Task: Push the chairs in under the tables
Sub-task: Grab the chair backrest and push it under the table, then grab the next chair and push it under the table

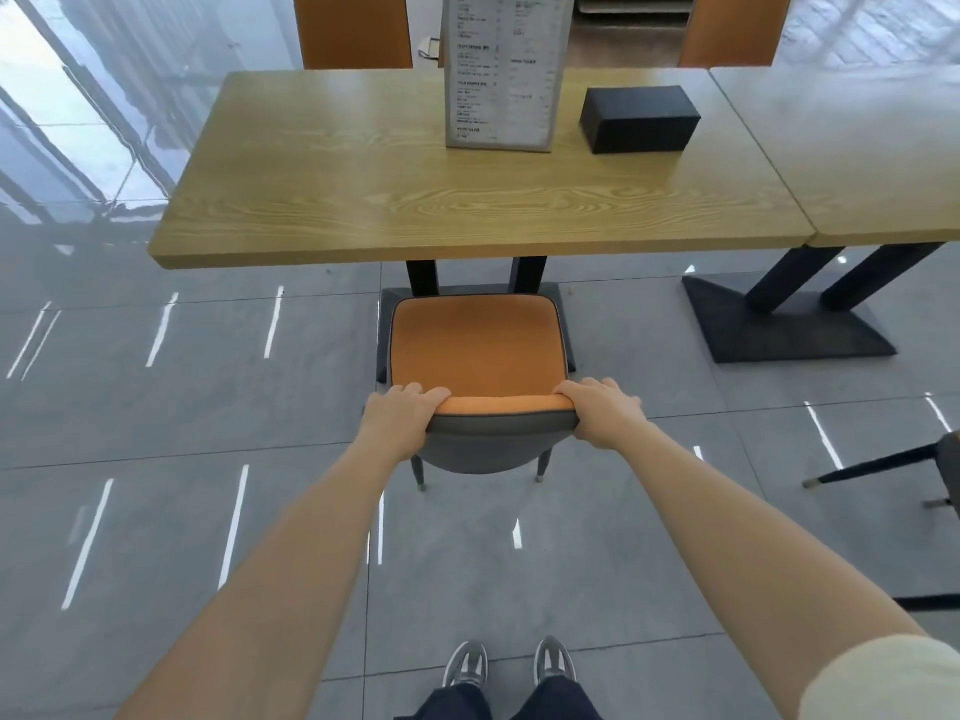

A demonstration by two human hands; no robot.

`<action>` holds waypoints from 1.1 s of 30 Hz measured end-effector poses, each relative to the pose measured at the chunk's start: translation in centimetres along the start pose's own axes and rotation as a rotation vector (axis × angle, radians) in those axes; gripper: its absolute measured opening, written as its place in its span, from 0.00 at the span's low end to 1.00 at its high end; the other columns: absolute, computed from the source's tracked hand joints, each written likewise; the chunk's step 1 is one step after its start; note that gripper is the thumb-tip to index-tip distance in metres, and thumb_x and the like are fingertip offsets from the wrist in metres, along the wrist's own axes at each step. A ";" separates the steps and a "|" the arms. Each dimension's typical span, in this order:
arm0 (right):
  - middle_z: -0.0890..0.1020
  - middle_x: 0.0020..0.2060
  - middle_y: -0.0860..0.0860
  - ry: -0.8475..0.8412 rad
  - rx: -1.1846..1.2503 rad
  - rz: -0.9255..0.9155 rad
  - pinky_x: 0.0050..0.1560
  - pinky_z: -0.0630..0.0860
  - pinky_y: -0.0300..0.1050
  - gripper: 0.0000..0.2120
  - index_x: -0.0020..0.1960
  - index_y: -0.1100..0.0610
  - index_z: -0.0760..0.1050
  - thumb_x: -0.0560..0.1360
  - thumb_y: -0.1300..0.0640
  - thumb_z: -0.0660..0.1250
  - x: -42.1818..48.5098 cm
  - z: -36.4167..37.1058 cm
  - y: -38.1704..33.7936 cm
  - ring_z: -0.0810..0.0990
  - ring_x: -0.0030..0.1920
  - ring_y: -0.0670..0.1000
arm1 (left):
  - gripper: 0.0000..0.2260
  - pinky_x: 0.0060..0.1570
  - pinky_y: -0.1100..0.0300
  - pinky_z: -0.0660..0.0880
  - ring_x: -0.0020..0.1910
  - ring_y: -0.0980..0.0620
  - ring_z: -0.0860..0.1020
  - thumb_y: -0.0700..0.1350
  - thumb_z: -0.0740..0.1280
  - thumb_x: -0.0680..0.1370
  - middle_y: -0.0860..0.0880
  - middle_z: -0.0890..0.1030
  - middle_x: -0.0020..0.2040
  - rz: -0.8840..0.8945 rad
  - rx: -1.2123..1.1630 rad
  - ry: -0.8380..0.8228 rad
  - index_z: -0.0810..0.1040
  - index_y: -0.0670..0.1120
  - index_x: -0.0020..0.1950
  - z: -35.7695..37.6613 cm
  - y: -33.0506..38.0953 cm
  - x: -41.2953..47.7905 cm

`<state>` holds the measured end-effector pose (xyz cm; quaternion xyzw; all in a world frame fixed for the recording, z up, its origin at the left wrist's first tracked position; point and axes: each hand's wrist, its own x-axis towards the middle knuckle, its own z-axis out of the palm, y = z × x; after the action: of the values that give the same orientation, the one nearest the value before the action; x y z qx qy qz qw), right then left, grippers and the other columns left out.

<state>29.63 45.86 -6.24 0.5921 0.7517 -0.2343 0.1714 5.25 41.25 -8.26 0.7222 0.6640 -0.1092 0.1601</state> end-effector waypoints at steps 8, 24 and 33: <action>0.66 0.68 0.57 0.180 0.009 0.045 0.70 0.59 0.59 0.26 0.71 0.54 0.56 0.76 0.58 0.61 -1.8 1.5 -0.2 0.64 0.69 0.60 | 0.35 0.74 0.44 0.50 0.77 0.43 0.49 0.59 0.64 0.75 0.45 0.52 0.77 0.027 0.102 -0.037 0.50 0.52 0.76 -0.8 0.5 -0.5; 0.31 0.74 0.55 0.424 0.204 0.355 0.75 0.36 0.51 0.40 0.73 0.57 0.27 0.80 0.46 0.55 -18.4 3.1 15.1 0.34 0.75 0.55 | 0.28 0.74 0.46 0.42 0.77 0.47 0.40 0.56 0.49 0.81 0.46 0.41 0.78 0.511 0.147 0.216 0.41 0.49 0.76 -4.1 24.2 0.9; 0.30 0.74 0.54 0.524 0.283 0.677 0.74 0.35 0.51 0.40 0.72 0.55 0.25 0.79 0.43 0.52 -33.7 7.2 33.0 0.32 0.75 0.55 | 0.29 0.74 0.46 0.41 0.77 0.48 0.39 0.56 0.48 0.81 0.47 0.40 0.78 0.836 0.229 0.263 0.38 0.48 0.76 -2.7 49.9 -2.4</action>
<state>69.62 20.82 0.87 0.8618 0.4941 -0.1077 -0.0401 54.50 36.72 -0.58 0.9491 0.3137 -0.0155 0.0238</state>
